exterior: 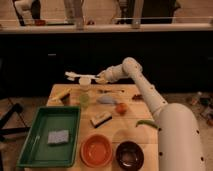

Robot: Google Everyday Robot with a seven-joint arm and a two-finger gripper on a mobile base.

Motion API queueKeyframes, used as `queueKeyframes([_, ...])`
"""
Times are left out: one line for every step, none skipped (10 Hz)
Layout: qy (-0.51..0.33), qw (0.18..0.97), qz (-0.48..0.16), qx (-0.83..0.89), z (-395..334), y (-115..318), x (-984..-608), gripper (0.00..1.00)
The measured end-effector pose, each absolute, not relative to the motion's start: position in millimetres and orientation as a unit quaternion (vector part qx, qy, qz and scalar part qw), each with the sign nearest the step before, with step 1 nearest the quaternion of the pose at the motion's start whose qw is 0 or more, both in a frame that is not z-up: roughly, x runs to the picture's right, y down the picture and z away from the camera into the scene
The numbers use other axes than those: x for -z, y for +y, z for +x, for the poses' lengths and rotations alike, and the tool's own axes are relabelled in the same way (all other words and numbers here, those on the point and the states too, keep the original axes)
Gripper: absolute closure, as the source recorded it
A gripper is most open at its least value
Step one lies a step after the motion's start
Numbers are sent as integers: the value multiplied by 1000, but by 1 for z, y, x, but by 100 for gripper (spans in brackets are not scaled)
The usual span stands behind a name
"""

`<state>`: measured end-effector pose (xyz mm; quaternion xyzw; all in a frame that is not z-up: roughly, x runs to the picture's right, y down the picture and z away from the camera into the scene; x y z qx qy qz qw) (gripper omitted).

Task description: Place brush in paper cup

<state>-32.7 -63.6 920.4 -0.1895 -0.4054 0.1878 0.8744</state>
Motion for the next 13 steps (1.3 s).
queueKeyframes([-403, 874, -192, -191, -28, -62, -923, 100])
queueKeyframes([-401, 874, -194, -193, -24, -60, -926, 100])
queueKeyframes([-400, 874, -195, -196, -20, -60, -928, 100])
queueKeyframes([-400, 873, -196, -197, -18, -60, -931, 100])
queueKeyframes([-400, 873, -198, -197, -17, -60, -933, 100])
queueKeyframes([-400, 873, -199, -197, -18, -61, -935, 100])
queueKeyframes([-401, 872, -200, -196, -18, -61, -937, 100])
queueKeyframes([-401, 872, -202, -196, -18, -61, -939, 100])
queueKeyframes([-401, 871, -203, -196, -18, -61, -940, 100])
queueKeyframes([-402, 871, -204, -195, -18, -61, -941, 100])
queueKeyframes([-404, 870, -205, -195, -18, -60, -942, 100])
queueKeyframes([-404, 870, -205, -196, -18, -60, -943, 100])
queueKeyframes([-406, 869, -205, -196, -19, -59, -944, 100])
